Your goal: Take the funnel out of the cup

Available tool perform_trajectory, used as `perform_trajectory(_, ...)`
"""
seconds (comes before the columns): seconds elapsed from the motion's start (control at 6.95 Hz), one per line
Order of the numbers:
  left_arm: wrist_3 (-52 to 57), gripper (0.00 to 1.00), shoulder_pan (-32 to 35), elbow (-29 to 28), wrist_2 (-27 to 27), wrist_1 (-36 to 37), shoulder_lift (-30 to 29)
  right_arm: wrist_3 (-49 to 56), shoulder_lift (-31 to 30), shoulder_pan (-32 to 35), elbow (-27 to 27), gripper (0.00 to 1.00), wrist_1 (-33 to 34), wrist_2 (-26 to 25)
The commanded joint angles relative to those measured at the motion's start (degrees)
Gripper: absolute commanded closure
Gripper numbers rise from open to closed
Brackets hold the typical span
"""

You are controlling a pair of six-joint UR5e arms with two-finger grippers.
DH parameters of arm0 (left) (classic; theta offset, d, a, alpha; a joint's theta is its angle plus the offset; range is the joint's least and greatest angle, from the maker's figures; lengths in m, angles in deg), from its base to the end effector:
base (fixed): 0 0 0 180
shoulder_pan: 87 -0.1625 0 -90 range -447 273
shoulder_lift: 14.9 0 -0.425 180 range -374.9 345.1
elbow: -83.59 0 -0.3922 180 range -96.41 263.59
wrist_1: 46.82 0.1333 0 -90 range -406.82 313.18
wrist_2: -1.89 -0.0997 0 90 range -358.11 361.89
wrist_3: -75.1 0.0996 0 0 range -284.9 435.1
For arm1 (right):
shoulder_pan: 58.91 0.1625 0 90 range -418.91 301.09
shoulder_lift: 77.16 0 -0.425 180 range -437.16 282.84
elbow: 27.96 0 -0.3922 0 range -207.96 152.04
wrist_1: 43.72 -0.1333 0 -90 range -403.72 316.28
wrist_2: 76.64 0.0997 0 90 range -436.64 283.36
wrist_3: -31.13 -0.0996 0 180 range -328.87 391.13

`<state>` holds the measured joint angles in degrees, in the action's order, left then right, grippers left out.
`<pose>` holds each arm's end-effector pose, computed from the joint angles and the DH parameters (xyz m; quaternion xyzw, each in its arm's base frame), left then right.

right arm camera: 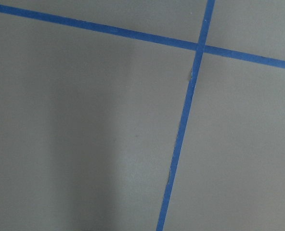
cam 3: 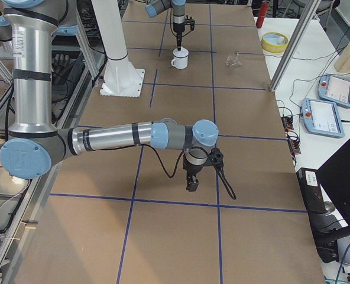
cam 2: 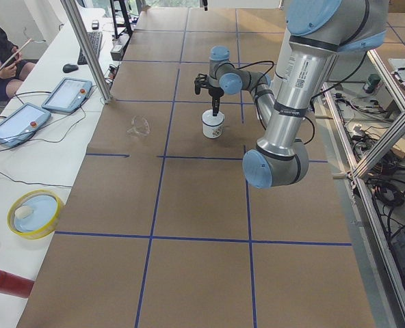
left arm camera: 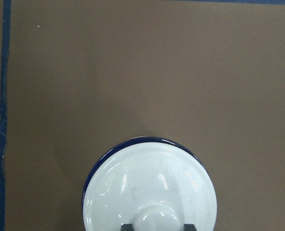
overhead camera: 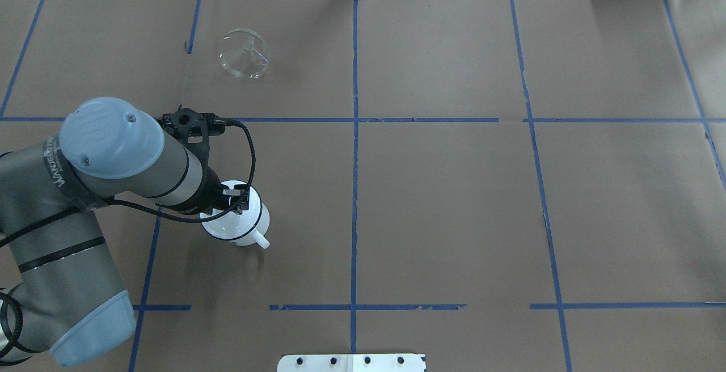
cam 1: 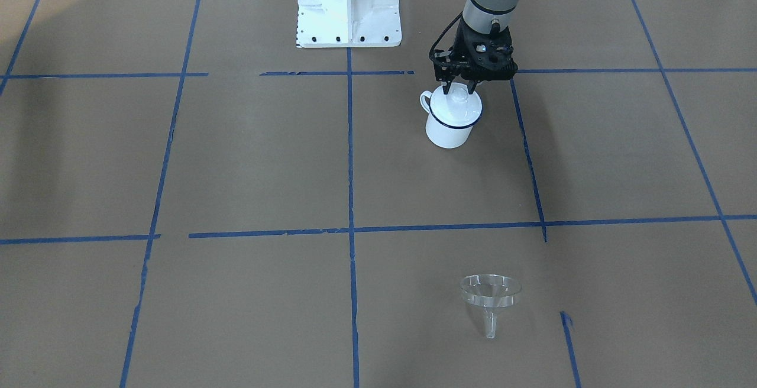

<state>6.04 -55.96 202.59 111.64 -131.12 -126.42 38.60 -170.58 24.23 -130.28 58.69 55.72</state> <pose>0.4131 -0.3649 0.2514 0.0221 0.4071 -0.0150 0.9130 0.0111 -0.4618 0.6056 -0.0266 -0.3613 -0.1053 0.9261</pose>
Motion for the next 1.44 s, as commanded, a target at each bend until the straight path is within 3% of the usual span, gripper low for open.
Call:
perform_trajectory(0.0, 0.24, 0.0, 0.07, 0.26, 0.02, 0.02, 0.16, 0.0, 0.0, 0.0, -0.08, 0.0, -0.02, 0.0)
perform_trajectory(0.14, 2.67, 0.0, 1.29, 1.22, 0.11, 0.02, 0.25, 0.0, 0.0, 0.0, -0.08, 0.0, -0.02, 0.0)
perform_trajectory(0.43, 19.13, 0.0, 15.55, 1.49, 9.99, 0.02, 2.86, 0.0, 0.0, 0.0, -0.08, 0.0, -0.02, 0.0)
perform_trajectory(0.86, 40.93, 0.0, 37.97, 0.88, 18.27, 0.02, 13.57, 0.0, 0.0, 0.0, 0.01, 0.0, -0.02, 0.0)
perform_trajectory(1.01, 50.33, 0.0, 44.3, 0.27, 21.09, 0.11, 19.87, 0.0, 0.0, 0.0, 0.01, 0.0, 0.07, 0.0)
perform_trajectory(1.15, 55.12, 0.0, 45.41, -1.39, 21.11, 0.11, 25.33, 0.0, 0.0, 0.0, 0.01, 0.0, -0.02, 0.0)
perform_trajectory(1.29, 59.78, 0.0, 51.6, -6.46, 21.2, 0.02, 27.65, 0.0, 0.0, 0.0, 0.01, 0.0, -0.02, 0.0)
